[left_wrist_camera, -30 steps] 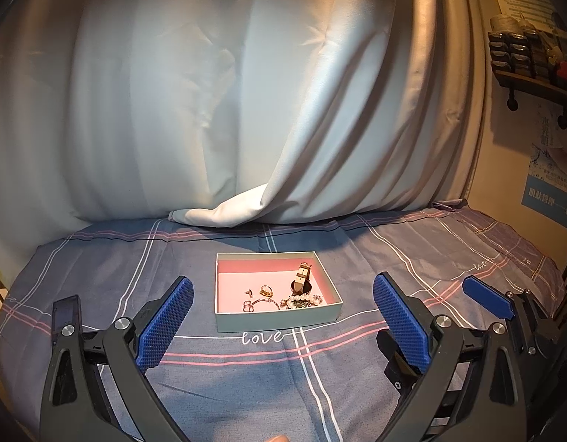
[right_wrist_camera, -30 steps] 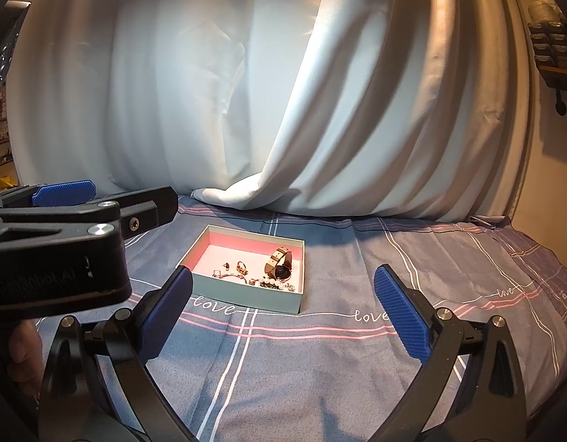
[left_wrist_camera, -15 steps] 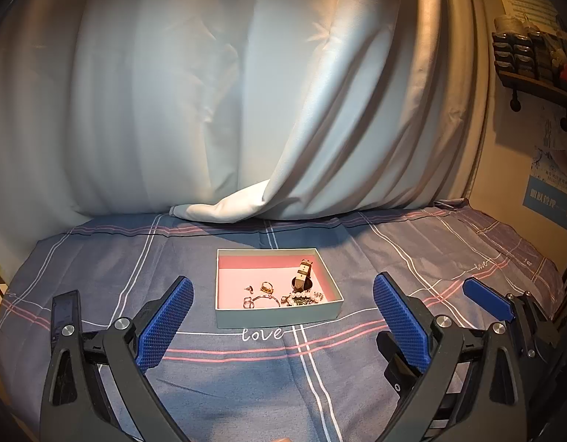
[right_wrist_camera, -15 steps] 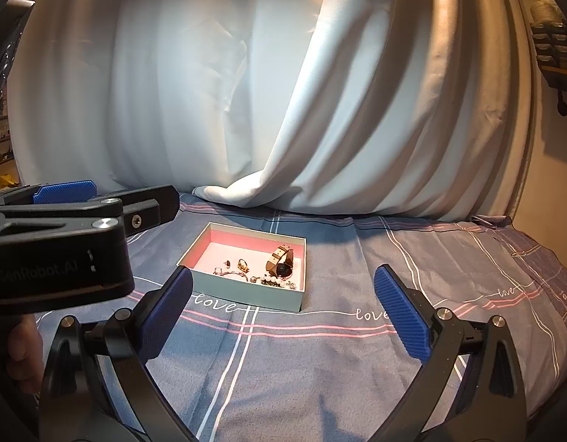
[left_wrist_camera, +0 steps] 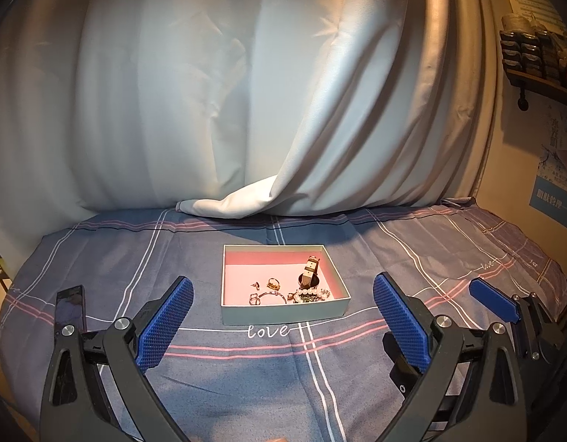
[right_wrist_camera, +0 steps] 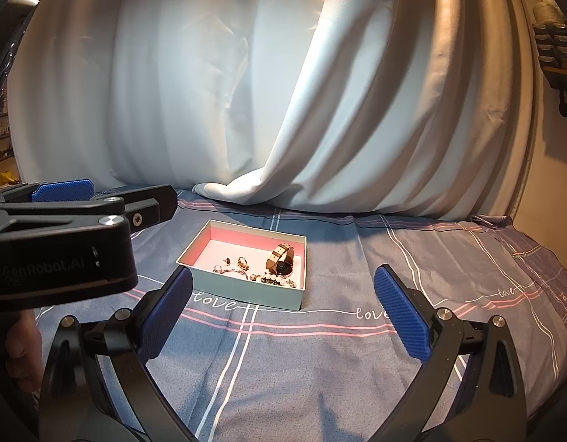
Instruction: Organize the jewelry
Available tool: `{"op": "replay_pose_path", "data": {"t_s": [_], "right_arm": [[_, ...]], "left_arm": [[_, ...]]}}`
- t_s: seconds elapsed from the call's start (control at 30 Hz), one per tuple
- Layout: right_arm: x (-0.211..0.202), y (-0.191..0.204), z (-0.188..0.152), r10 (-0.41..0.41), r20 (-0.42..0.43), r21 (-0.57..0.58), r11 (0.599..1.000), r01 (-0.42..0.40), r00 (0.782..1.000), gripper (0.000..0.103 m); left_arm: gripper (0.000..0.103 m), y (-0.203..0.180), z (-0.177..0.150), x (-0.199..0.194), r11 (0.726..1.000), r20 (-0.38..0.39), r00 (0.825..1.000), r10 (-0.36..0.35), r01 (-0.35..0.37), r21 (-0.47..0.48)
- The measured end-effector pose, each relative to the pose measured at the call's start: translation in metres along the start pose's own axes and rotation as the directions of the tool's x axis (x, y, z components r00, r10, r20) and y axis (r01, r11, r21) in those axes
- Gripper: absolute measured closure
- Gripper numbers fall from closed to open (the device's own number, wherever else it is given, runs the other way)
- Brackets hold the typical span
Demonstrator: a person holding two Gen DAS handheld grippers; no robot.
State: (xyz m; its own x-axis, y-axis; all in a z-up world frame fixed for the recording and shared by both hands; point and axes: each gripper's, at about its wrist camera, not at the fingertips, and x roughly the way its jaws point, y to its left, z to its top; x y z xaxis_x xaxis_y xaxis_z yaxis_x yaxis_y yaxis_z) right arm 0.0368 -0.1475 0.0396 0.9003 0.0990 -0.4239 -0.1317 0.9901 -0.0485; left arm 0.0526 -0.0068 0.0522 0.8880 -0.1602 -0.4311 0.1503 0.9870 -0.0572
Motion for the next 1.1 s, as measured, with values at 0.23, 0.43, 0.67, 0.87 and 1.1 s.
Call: {"op": "replay_pose_path", "data": {"t_s": [0.23, 0.43, 0.67, 0.87, 1.1], "right_arm": [[0.000, -0.001, 0.001, 0.003, 0.003, -0.005, 1.000, -0.003, 1.000, 0.006], [0.003, -0.003, 0.000, 0.006, -0.001, -0.011, 1.000, -0.006, 1.000, 0.006], [0.003, -0.003, 0.000, 0.010, -0.008, -0.013, 1.000, -0.010, 1.000, 0.006], [0.004, -0.006, -0.001, 0.012, -0.012, -0.007, 1.000, -0.012, 1.000, 0.006], [0.005, -0.004, 0.000, 0.016, -0.016, -0.013, 1.000, -0.016, 1.000, 0.006]], "left_arm": [[0.006, 0.001, 0.001, 0.002, 1.000, -0.008, 1.000, -0.015, 0.015, -0.001], [0.006, 0.001, 0.003, 0.006, 1.000, -0.021, 0.999, -0.026, 0.026, -0.008], [0.006, -0.002, 0.001, 0.011, 1.000, -0.045, 0.999, -0.021, 0.021, 0.005], [0.006, -0.003, 0.000, 0.013, 1.000, -0.059, 0.998, 0.012, -0.012, -0.001], [0.006, -0.005, 0.000, 0.010, 0.999, -0.031, 0.999, 0.028, -0.028, 0.017]]}}
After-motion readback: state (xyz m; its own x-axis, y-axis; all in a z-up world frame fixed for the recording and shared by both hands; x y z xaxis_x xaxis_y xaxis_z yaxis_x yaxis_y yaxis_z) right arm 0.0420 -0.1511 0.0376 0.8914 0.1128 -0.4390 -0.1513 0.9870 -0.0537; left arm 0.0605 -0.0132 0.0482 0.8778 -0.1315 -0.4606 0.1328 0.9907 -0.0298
